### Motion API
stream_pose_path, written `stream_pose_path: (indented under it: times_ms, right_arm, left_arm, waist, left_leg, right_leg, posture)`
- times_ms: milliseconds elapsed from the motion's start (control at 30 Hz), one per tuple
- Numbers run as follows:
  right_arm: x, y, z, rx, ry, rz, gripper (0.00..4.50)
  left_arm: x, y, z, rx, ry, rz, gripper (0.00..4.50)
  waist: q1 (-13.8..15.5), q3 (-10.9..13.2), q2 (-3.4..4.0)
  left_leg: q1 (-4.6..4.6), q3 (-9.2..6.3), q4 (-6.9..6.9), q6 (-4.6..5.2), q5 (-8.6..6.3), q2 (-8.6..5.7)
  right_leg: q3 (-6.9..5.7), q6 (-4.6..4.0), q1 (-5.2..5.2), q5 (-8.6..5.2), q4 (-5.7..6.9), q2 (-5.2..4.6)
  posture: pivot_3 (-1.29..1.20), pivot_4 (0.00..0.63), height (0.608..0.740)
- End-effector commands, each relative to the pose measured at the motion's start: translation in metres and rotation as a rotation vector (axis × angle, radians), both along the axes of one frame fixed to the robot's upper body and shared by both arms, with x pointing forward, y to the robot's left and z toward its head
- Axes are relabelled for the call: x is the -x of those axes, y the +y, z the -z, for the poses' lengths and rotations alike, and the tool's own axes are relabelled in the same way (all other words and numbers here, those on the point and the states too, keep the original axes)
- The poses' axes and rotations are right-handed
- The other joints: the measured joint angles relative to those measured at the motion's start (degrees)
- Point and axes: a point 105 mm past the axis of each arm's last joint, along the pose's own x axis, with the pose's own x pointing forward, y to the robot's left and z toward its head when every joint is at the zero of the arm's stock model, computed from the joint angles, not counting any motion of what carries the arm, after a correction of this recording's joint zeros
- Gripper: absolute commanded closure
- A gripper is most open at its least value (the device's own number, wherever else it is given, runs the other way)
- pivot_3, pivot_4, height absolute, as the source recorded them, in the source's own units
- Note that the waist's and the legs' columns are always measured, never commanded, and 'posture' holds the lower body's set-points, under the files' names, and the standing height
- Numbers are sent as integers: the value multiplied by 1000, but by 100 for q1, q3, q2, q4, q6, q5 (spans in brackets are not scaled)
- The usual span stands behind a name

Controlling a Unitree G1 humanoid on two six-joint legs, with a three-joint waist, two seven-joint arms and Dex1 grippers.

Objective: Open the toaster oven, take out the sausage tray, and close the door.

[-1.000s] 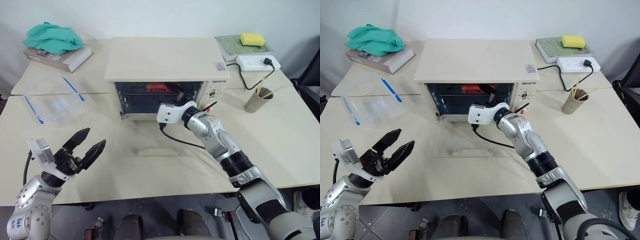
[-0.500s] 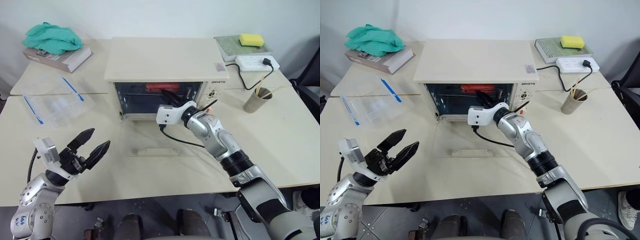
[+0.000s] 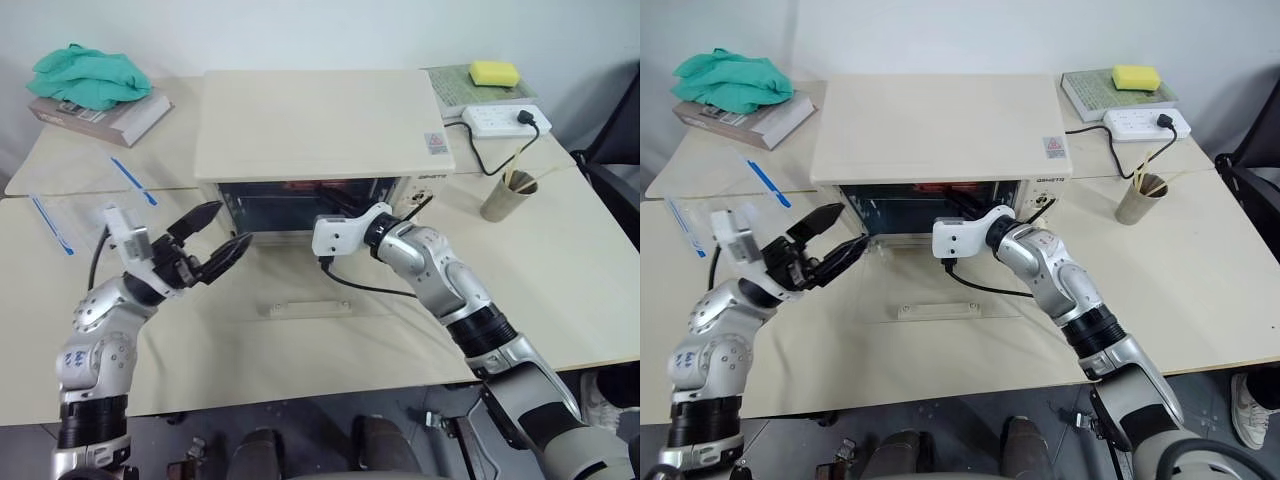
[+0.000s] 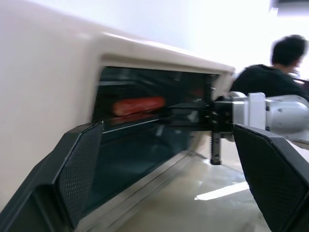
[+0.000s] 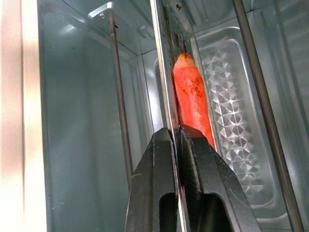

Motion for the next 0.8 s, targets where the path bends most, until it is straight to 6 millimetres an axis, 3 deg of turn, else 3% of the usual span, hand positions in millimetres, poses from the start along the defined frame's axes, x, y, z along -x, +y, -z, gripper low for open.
stream_pose_path:
  times_ms: [33,433,800]
  right_arm:
    - [12,5,-15,-47,-30,-62,4497]
    - [16,-4,-6,17,12,-89,4497]
    - [42,-12,9,65,63,-152,4497]
  left_arm:
    - [-6,2,-10,-17,-53,1,0]
    - [-20,31,-36,121,-115,-52,0]
    - [-41,30,-33,102,-89,-45,0]
  waist:
    - [-7,0,0]
    - [12,-1,-2]
    - [68,-1,-3]
  left_leg:
    - [-2,3,1,0,0,0]
    - [-3,5,16,0,0,1]
    - [-3,5,36,0,2,1]
  right_leg:
    - [0,0,-3,0,1,0]
    - [1,0,-2,0,8,-2]
    - [2,-1,7,1,15,-2]
  posture:
    - [0,150,740]
    - [0,150,740]
    - [0,150,740]
